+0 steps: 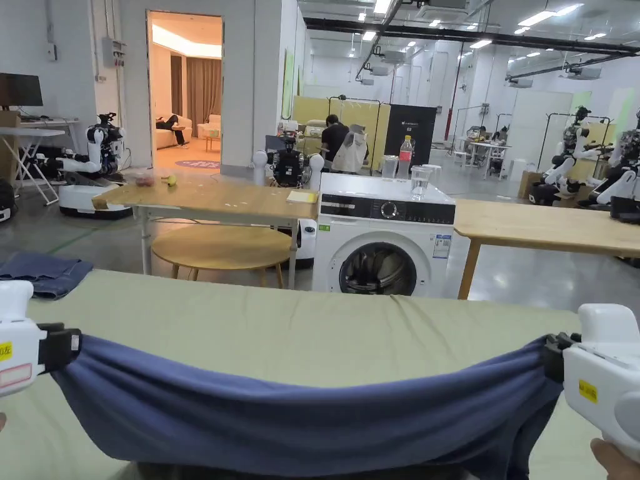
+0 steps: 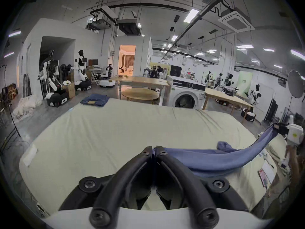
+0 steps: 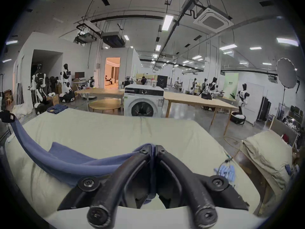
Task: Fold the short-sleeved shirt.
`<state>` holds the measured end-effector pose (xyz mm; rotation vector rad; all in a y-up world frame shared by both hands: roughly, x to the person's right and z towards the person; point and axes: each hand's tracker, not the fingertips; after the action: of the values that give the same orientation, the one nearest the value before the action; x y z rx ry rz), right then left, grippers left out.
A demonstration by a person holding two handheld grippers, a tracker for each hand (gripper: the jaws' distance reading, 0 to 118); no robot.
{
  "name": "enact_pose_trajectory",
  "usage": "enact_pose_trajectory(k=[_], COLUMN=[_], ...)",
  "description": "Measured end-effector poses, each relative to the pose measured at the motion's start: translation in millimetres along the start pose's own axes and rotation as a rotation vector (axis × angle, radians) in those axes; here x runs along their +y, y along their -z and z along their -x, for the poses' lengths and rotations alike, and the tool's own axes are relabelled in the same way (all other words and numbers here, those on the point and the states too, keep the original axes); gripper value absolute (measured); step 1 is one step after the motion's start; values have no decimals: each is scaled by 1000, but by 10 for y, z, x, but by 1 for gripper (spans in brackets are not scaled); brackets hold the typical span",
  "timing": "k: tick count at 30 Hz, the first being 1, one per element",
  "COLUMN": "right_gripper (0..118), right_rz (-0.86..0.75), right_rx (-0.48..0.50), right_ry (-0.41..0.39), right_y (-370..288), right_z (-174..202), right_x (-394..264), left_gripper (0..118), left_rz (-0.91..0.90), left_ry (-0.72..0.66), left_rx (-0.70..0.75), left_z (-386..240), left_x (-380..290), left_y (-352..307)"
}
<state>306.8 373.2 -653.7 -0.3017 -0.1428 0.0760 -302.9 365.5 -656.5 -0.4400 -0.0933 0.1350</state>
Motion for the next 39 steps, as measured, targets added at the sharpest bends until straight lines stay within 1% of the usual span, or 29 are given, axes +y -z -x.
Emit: enact_pose_trajectory(k=[2, 5, 6, 7, 8, 10, 11, 13, 15, 17, 20, 21, 22, 23, 24, 25, 26, 28, 29, 31, 32, 33, 34, 35, 36, 37, 39], right_gripper=[0, 0, 0, 0, 0, 0, 0, 0, 0, 0, 1, 3, 11, 26, 44, 53, 57, 58, 58, 58, 57, 51, 38, 17, 0, 0, 0], right_rz=[53, 140, 163, 201, 212, 254, 274, 307, 351, 391, 411, 414, 412, 410, 407, 387, 346, 281, 246, 175, 142, 109, 64, 40, 32, 26, 12], right_rx=[30, 38, 42, 50, 58, 39, 27, 39, 26, 34, 31, 25, 18, 13, 11, 15, 8, 12, 15, 54, 46, 50, 48, 40, 43, 45, 78], right_ry=[11, -1, 14, 13, 5, -29, -22, -7, 7, 25, 35, 31, 26, 24, 25, 35, 42, 42, 57, 90, 104, 113, 122, 114, 111, 107, 118], right_y=[-130, -279, -310, -340, -385, -425, -437, -465, -435, -399, -351, -339, -325, -314, -332, -346, -362, -390, -404, -431, -444, -458, -474, -479, -462, -438, -408], right_z=[7, 66, 76, 96, 131, 190, 211, 230, 237, 238, 263, 280, 295, 313, 342, 367, 409, 508, 572, 697, 781, 850, 936, 1024, 1096, 1169, 1258], right_x=[-198, -514, -609, -711, -828, -1038, -1147, -1329, -1496, -1657, -1797, -1816, -1821, -1804, -1774, -1733, -1683, -1585, -1534, -1445, -1408, -1376, -1351, -1320, -1299, -1284, -1261], left_gripper=[0, 0, 0, 0, 0, 0, 0, 0, 0, 0, 0, 0, 2, 14, 34, 43, 43, 44, 44, 44, 44, 44, 41, 31, 6, 0, 0], left_rz=[44, 109, 127, 149, 190, 242, 270, 305, 355, 413, 450, 453, 463, 467, 461, 439, 401, 310, 265, 192, 158, 126, 90, 51, 32, 20, -25], left_ry=[0, -27, -38, -37, -19, -33, -49, -72, -58, -24, -29, -32, -31, -33, -36, -45, -48, -37, -26, 2, 14, 25, 31, 42, 57, 70, 87], left_rx=[5, -16, -23, -23, -14, 6, -5, -9, 9, 30, 17, 20, 29, 33, 33, 33, 32, 27, 22, -7, -4, -1, 1, 4, 14, 27, 56], left_z=[-3, 31, 42, 47, 53, 68, 85, 97, 75, 46, 40, 86, 90, 79, 68, 40, 1, -104, -204, -353, -438, -466, -534, -608, -675, -740, -832], left_x=[-234, -584, -699, -836, -976, -1205, -1320, -1490, -1641, -1764, -1851, -1891, -1893, -1878, -1856, -1819, -1770, -1663, -1620, -1537, -1503, -1511, -1501, -1486, -1469, -1469, -1463], left_y=[-115, -236, -253, -249, -244, -211, -197, -171, -118, -44, 67, 139, 182, 205, 214, 209, 199, 170, 123, 110, 111, 148, 152, 153, 159, 187, 220])
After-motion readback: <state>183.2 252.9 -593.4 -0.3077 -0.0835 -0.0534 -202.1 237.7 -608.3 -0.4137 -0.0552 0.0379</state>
